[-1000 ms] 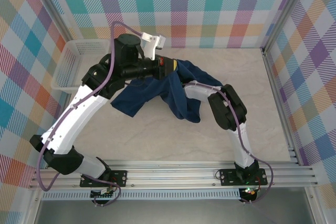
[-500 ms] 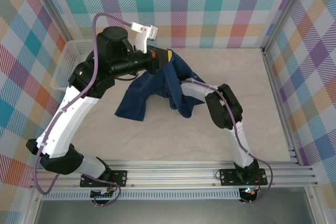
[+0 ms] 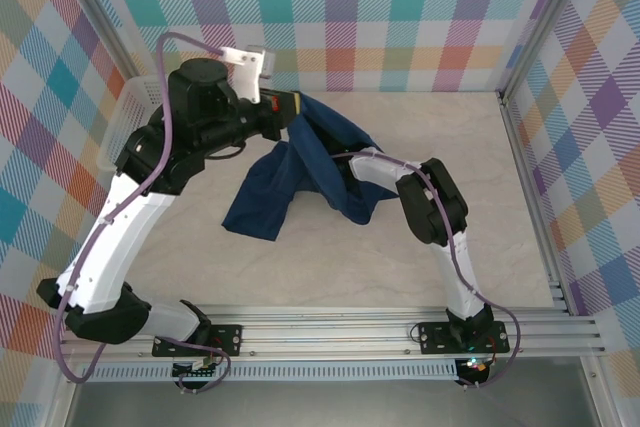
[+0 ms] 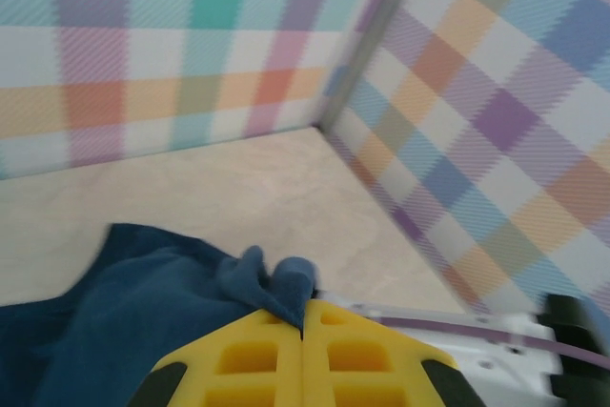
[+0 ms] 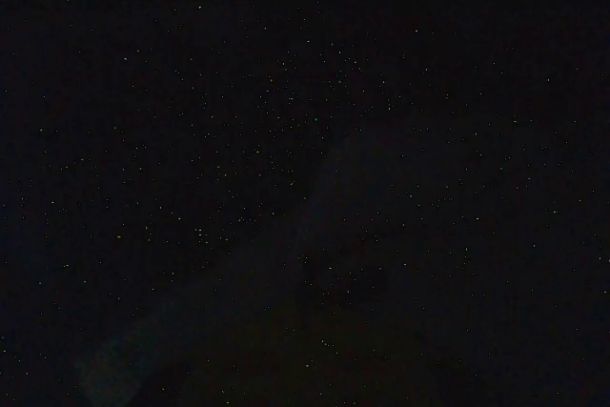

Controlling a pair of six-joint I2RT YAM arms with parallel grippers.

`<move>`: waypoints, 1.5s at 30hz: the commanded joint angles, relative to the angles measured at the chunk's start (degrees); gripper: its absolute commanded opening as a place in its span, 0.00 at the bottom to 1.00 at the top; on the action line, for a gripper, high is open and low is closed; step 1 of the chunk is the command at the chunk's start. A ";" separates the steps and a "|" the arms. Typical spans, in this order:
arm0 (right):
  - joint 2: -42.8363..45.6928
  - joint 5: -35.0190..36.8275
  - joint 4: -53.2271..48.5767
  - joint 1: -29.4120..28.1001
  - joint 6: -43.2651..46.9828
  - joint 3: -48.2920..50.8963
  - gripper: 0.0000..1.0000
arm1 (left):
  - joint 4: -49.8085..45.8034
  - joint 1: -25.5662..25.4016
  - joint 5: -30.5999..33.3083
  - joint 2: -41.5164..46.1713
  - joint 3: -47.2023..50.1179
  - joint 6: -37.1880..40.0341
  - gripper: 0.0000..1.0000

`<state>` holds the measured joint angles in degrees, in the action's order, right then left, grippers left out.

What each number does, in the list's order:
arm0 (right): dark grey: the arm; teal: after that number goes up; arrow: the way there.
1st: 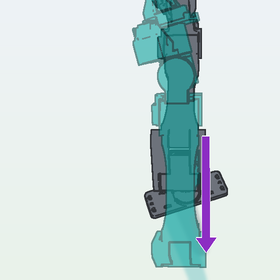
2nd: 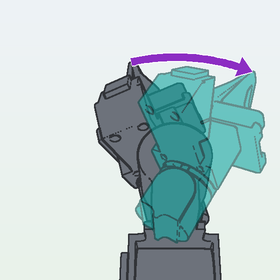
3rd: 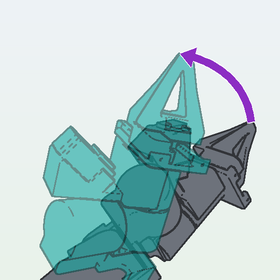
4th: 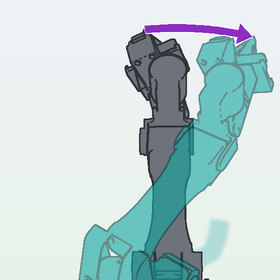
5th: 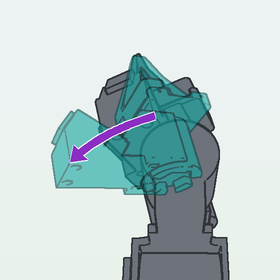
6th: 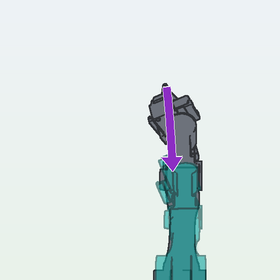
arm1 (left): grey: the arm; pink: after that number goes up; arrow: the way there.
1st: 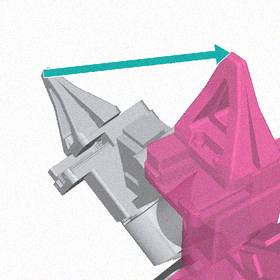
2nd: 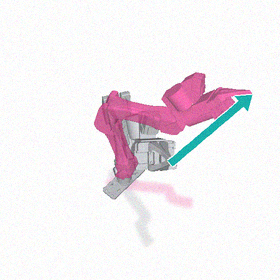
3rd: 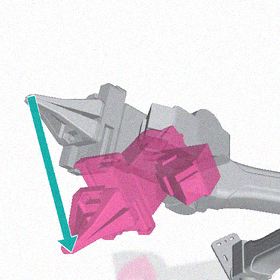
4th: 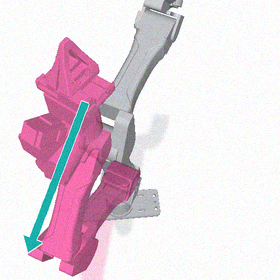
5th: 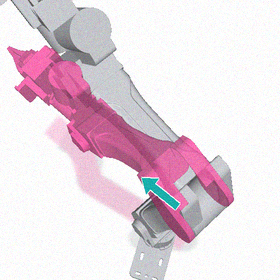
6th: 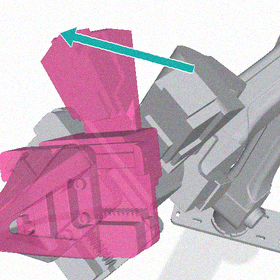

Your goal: Fold the inside-out t-shirt

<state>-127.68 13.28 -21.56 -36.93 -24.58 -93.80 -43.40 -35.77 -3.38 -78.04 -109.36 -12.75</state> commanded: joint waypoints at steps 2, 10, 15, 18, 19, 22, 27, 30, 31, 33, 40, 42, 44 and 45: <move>3.45 -7.34 -2.51 -0.07 3.90 6.64 0.00 | 1.98 4.62 11.02 2.56 4.52 -0.34 0.00; 18.31 -15.45 1.45 0.01 7.75 15.42 0.00 | 3.01 17.95 14.82 -4.20 11.63 -2.67 0.00; 25.20 -22.32 4.90 -0.03 7.18 16.42 0.00 | 5.42 23.02 13.36 -12.07 14.99 -3.66 0.00; 26.75 -28.04 8.50 0.01 6.56 14.97 0.00 | 7.07 23.11 9.01 -16.31 16.25 -4.82 0.00; 26.64 -29.57 8.91 0.01 6.26 13.85 0.00 | 7.56 23.11 7.55 -17.52 16.28 -5.21 0.00; 24.88 -28.09 4.71 -0.38 6.63 11.08 0.00 | 6.60 23.42 5.12 -21.72 13.69 -5.79 0.00; 26.28 -28.07 5.51 -0.43 8.97 17.28 0.00 | 5.87 27.02 5.91 -27.53 8.47 -6.70 0.00; 29.66 -28.33 8.84 -0.43 10.07 20.82 0.00 | 2.61 28.37 6.03 -32.44 4.40 -5.50 0.00; 30.55 -27.98 9.84 -0.34 9.95 21.01 0.00 | 2.55 28.30 5.45 -33.05 4.65 -5.27 0.00; 32.04 -27.28 12.35 0.05 9.40 19.98 0.00 | 6.03 27.48 1.05 -32.29 9.50 -5.89 0.00; 31.61 -29.87 23.30 1.57 3.35 11.00 0.00 | 19.46 22.75 -6.08 -25.80 29.11 -9.54 0.00; 32.12 -29.92 25.36 2.01 2.58 8.78 0.00 | 20.44 22.23 -6.74 -25.78 31.13 -9.71 0.00; 32.61 -29.10 26.32 2.47 2.19 6.89 0.00 | 22.50 22.21 -7.56 -24.54 33.68 -10.41 0.00; 32.92 -28.68 26.93 2.69 1.99 6.42 0.00 | 23.97 22.15 -8.29 -23.62 35.17 -10.68 0.00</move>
<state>-97.82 -14.66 -1.83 -34.89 -20.80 -84.23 -25.58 -13.80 -8.91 -106.54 -76.60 -21.82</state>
